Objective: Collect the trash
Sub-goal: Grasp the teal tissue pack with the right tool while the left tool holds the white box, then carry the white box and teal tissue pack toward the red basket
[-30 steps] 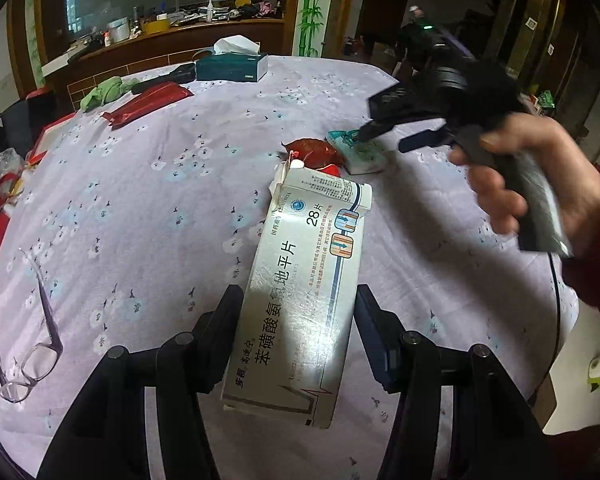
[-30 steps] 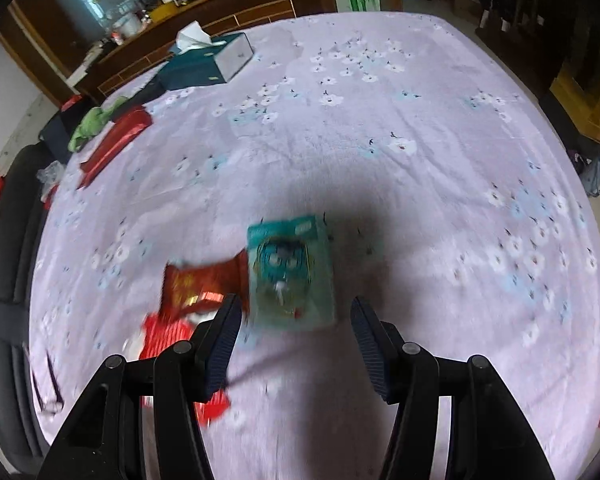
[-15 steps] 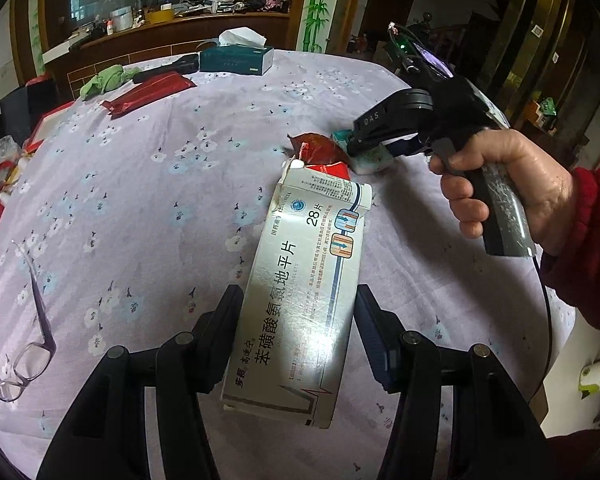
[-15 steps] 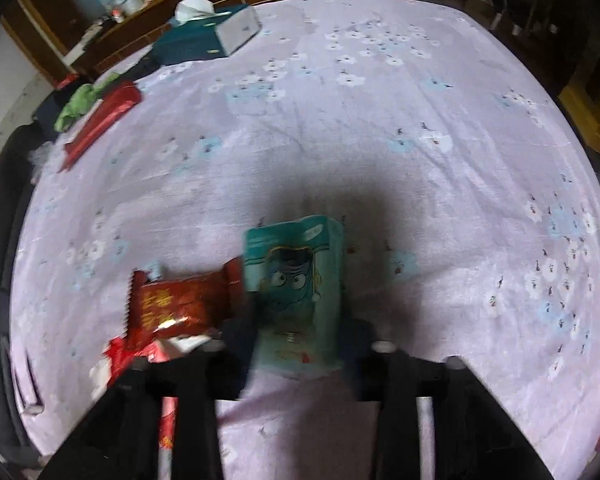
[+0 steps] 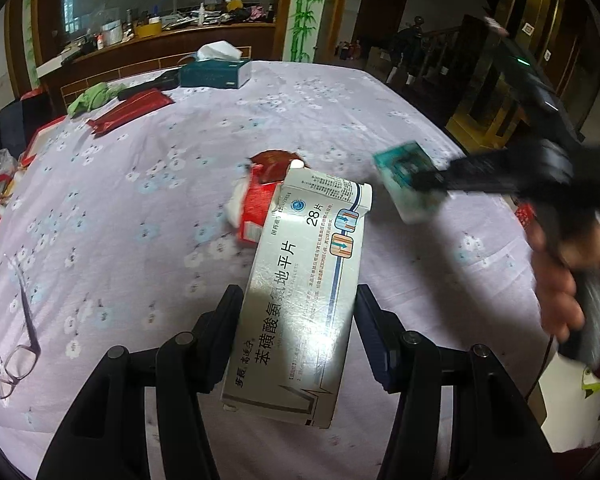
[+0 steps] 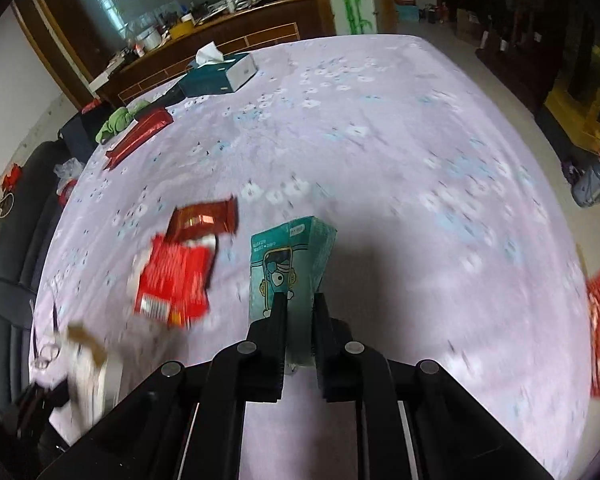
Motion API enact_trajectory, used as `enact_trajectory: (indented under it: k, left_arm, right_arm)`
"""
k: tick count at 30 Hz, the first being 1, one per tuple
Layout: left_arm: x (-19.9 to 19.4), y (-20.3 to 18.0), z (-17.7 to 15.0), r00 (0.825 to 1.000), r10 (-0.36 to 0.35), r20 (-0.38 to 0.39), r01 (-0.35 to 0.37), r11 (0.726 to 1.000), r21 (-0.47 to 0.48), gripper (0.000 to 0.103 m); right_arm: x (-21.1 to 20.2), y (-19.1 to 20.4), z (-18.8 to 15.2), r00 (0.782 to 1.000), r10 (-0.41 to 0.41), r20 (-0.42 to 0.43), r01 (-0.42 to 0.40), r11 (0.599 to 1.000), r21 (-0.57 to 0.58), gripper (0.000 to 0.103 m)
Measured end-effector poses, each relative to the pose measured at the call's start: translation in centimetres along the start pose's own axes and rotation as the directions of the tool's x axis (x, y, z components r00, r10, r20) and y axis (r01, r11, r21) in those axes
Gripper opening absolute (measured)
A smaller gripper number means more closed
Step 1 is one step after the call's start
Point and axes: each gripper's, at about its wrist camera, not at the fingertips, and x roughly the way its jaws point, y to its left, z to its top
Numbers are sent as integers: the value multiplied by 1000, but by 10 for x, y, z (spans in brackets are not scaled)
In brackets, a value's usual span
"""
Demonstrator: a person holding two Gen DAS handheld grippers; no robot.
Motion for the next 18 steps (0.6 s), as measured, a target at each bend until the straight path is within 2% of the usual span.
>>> enact_trajectory:
  k: [6, 9, 18]
  left_arm:
    - [-2, -34, 3, 1000, -6, 22, 6, 1000, 29, 55]
    - [-1, -53, 6, 1000, -22, 22, 21, 999, 47, 55]
    - [-1, -106, 15, 997, -73, 36, 67, 989, 133, 55]
  right_arm:
    - [-42, -28, -48, 998, -59, 17, 58, 997, 46, 12]
    - [-63, -38, -67, 992, -120, 50, 118, 992, 35, 12]
    - [-99, -68, -93, 971, -214, 105, 211, 977, 37, 12]
